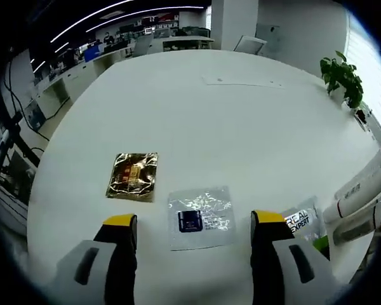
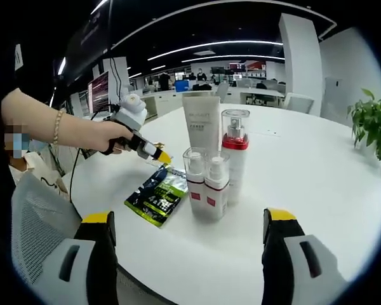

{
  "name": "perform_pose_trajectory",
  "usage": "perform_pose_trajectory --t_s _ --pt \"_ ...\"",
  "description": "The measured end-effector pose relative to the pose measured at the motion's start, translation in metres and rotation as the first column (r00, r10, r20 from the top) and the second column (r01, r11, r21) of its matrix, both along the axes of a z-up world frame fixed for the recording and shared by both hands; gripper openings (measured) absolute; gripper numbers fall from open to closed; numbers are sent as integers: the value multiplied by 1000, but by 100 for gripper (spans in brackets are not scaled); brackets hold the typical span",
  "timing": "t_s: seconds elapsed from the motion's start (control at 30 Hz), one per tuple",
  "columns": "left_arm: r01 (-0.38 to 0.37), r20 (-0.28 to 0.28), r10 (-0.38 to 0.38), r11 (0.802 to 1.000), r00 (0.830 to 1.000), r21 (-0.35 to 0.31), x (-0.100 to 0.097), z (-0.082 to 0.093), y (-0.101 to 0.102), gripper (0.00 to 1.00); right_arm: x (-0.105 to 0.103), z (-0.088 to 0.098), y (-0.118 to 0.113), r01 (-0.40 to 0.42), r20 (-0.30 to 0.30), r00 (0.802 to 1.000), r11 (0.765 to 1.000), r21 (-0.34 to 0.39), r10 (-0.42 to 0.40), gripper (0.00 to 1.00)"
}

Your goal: Arrange the skincare products in the storage area until every visible bottle or jar stands upright without overlapping.

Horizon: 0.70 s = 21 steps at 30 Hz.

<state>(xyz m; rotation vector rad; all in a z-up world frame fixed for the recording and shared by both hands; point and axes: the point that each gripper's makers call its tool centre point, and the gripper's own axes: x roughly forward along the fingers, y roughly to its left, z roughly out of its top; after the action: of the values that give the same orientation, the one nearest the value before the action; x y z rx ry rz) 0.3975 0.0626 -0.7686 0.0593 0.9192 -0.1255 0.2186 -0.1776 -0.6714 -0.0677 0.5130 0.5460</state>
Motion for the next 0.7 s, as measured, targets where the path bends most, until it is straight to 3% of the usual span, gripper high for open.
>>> perform_pose_trajectory --t_s 0.5,0.7 --pt "28 -10 -27 999 1000 29 6 -3 1 63 0 -1 -1 6 -4 1000 1000 1 -6 96" --pt "36 -6 -36 999 999 29 8 -2 4 48 0 -1 -1 8 -3 1000 1000 -1 -8 96"
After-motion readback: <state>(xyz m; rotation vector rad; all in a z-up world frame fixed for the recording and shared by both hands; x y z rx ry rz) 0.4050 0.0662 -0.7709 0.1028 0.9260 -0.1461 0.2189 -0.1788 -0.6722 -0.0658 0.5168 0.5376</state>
